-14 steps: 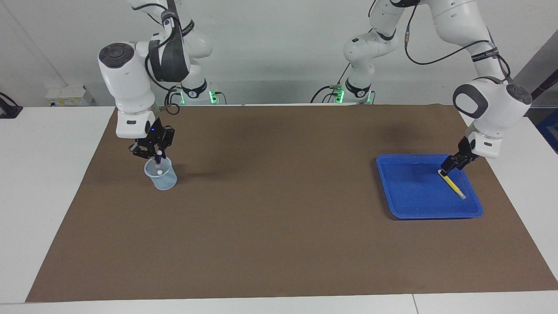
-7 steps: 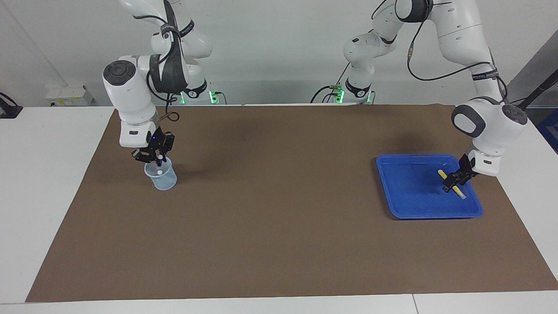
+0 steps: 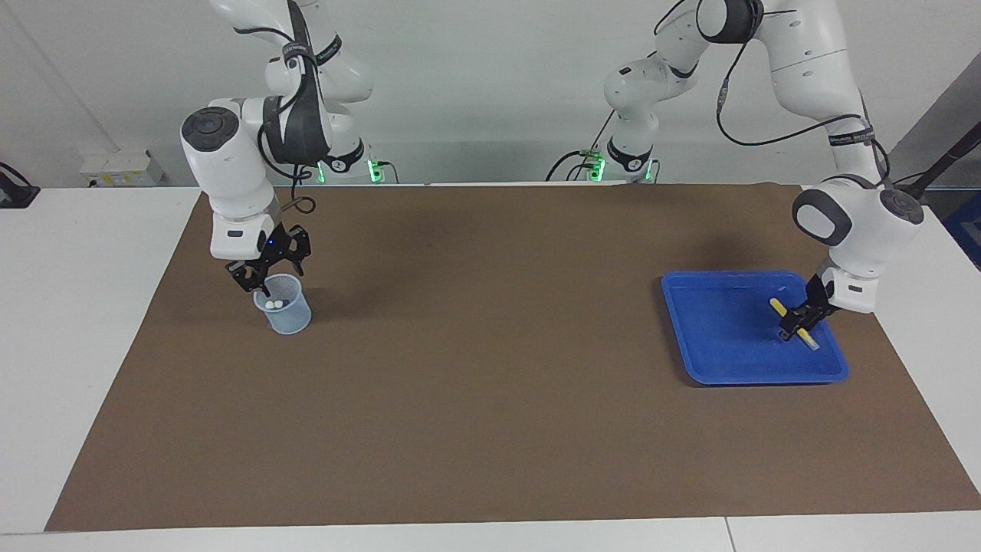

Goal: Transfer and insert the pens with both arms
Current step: 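Release the pen and draw the right gripper back from the cup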

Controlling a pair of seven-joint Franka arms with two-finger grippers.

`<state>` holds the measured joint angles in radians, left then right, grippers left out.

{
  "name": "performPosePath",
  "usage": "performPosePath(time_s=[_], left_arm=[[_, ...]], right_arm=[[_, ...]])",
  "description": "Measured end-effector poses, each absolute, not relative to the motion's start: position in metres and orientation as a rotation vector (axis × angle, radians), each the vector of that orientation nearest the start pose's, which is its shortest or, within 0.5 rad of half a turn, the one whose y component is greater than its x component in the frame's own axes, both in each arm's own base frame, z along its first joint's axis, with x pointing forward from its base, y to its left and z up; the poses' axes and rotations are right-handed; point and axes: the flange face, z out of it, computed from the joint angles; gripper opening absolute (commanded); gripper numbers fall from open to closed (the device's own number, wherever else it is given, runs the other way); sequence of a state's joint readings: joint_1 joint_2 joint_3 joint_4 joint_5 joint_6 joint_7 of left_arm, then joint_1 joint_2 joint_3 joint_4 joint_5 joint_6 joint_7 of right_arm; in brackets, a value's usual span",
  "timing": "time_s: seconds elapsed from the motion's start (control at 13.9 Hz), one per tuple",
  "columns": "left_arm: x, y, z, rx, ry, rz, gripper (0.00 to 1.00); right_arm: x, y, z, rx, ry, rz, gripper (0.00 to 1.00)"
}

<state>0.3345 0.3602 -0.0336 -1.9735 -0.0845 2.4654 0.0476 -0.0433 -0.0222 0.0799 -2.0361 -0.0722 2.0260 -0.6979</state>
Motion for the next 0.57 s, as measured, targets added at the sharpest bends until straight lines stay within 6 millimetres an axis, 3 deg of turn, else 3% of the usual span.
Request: performPosePath(time_s=[0.22,0.36,0.57], left_arm=[[0.596,0.186,0.3,-3.138,-0.503,-0.229,0.0],[0.597,0.186,0.3,-3.136,-0.503,-0.237,0.0],[0.597,0.186,0.301,-3.135,-0.503,-0.244,0.0]], right_arm=[[0.546,0.028,0.48,-2.923,-1.121,-0.014,1.0],[0.545,0.039,0.487,-2.917,-1.034,-0.037,1.0],[0.539,0.09,0.487,-2.936,-0.777,-0.035,1.0]])
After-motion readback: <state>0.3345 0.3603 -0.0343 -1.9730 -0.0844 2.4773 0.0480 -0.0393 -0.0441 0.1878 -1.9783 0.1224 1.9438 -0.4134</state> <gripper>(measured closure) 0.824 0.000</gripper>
